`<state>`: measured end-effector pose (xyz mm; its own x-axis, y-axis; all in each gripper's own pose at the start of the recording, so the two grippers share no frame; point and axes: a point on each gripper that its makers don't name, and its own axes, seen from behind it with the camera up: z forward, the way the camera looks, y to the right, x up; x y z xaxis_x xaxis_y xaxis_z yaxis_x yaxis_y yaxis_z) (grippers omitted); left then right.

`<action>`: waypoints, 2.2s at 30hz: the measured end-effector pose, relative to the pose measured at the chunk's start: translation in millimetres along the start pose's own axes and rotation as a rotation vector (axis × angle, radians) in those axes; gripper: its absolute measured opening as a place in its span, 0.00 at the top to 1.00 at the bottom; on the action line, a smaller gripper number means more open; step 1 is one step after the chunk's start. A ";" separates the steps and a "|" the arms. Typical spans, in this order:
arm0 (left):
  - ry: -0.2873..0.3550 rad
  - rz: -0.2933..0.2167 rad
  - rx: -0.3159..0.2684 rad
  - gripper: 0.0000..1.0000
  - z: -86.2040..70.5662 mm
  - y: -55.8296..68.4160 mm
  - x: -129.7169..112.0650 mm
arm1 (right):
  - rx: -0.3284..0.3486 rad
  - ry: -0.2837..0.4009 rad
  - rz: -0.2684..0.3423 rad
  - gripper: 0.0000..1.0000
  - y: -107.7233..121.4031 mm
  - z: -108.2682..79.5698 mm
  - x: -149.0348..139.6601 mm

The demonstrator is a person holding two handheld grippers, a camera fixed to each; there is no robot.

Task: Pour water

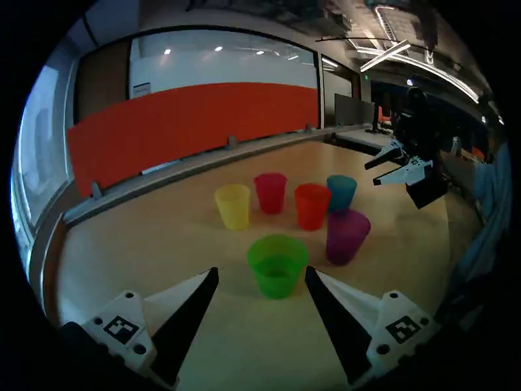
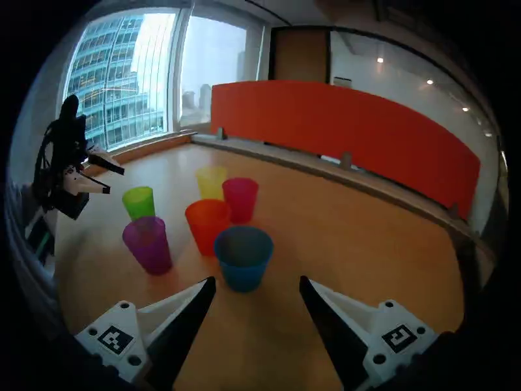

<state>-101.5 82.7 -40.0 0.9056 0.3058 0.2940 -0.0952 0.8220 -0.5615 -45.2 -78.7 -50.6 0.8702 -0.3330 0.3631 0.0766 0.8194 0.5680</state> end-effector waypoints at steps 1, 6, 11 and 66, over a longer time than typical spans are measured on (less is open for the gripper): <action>0.016 -0.009 0.014 0.01 -1.8 -2.5 2.8 | -0.015 0.015 0.002 0.00 2.1 -2.4 3.4; 0.106 -0.037 0.100 0.01 -12.4 -18.2 19.4 | -0.097 0.100 0.011 0.00 14.0 -14.3 23.5; 0.197 -0.029 0.199 0.01 -24.7 -32.6 37.5 | -0.180 0.168 0.014 0.00 27.7 -23.3 40.2; 0.499 -0.139 0.645 0.01 -88.0 -93.4 88.9 | -0.638 0.515 0.169 0.00 79.3 -78.9 94.1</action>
<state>24.3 -9.2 -29.5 0.9892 0.0569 -0.1352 -0.0501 0.9973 0.0531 81.2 -8.3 -29.7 0.9964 -0.0541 -0.0648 0.0511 0.9976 -0.0471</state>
